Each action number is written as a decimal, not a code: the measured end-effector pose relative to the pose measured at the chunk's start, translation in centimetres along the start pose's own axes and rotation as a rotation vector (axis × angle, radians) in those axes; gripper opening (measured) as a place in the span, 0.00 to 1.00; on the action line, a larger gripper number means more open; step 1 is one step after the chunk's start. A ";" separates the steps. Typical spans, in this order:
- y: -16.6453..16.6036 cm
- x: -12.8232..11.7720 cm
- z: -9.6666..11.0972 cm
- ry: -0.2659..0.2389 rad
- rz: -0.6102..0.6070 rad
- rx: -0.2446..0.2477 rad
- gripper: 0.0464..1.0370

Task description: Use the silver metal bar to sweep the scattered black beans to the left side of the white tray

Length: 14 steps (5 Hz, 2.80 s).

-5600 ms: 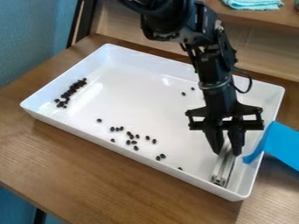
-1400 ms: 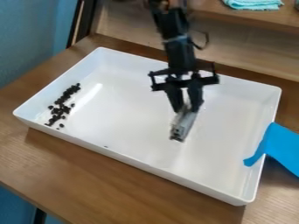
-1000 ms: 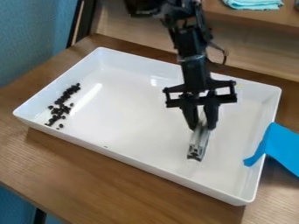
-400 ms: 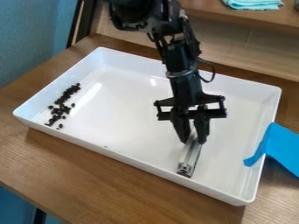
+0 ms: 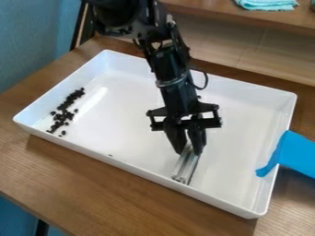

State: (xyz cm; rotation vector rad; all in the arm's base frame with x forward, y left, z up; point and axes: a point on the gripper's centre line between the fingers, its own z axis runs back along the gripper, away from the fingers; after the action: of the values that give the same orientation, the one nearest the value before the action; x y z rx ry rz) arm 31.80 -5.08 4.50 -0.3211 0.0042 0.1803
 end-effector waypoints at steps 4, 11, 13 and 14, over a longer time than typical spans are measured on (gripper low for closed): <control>6.7 1.8 1.8 -0.050 -0.056 0.028 0.29; 15.7 3.1 7.8 0.023 -0.041 -0.082 0.29; 3.7 7.2 8.3 0.045 -0.055 -0.086 0.29; -1.0 7.4 6.1 0.052 -0.078 -0.045 0.29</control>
State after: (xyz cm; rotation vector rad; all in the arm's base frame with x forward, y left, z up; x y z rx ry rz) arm 39.14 -2.84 10.33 -0.3701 0.0388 0.0951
